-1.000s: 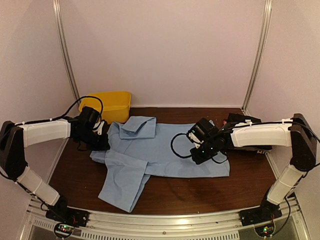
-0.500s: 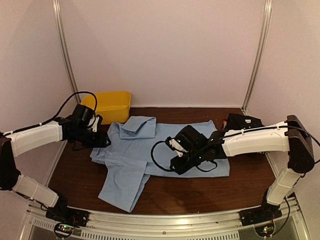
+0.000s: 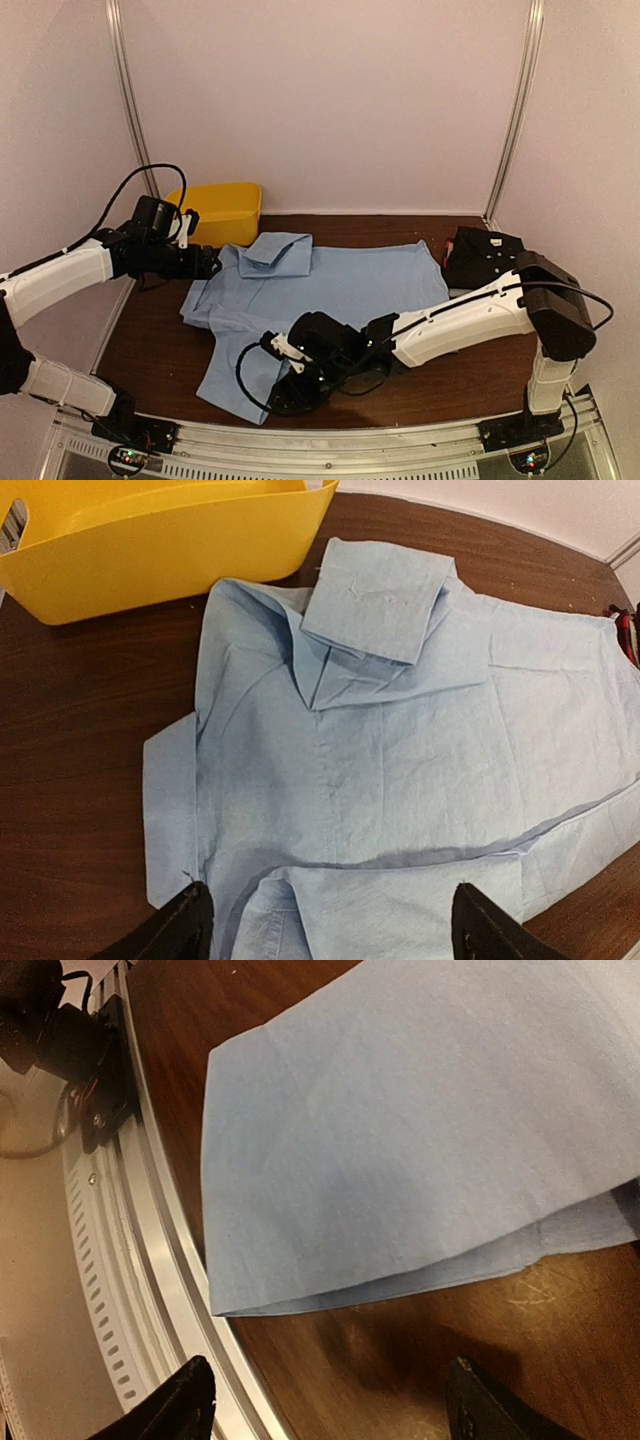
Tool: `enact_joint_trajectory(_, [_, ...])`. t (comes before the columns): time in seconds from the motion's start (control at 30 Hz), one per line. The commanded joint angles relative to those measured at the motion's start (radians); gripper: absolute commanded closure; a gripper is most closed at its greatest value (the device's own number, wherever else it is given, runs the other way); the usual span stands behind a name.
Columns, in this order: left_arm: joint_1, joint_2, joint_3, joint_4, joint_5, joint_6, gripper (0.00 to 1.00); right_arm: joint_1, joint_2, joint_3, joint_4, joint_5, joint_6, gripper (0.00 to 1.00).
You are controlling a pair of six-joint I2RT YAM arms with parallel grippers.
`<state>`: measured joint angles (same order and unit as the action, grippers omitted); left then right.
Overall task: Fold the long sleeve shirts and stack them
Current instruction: Pick up the sleeve from the 1/3-folded shirt.
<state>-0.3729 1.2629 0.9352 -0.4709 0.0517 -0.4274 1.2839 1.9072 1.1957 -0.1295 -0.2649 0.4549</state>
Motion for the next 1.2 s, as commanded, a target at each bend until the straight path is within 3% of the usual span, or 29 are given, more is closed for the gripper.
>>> enact_joint_trajectory(0.0, [0.008, -0.016, 0.037, 0.035, -0.035, 0.040, 0.16, 0.047, 0.053, 0.063, 0.073, -0.050, 0.026, 0.19])
enact_joint_trajectory(0.4, [0.008, -0.048, 0.001, 0.047, -0.002, 0.033, 0.15, 0.126, 0.212, 0.251, -0.083, 0.059, 0.056, 0.19])
enact_joint_trajectory(0.6, [0.007, -0.058, -0.014, 0.053, 0.008, 0.027, 0.15, 0.158, 0.272, 0.367, -0.234, 0.245, 0.091, 0.27])
enact_joint_trajectory(0.9, [0.008, -0.056, -0.025, 0.059, 0.019, 0.026, 0.15, 0.196, 0.338, 0.467, -0.336, 0.364, 0.129, 0.56])
enact_joint_trajectory(1.17, [0.008, -0.058, -0.034, 0.059, 0.015, 0.028, 0.14, 0.197, 0.270, 0.428, -0.293, 0.371, 0.128, 1.00])
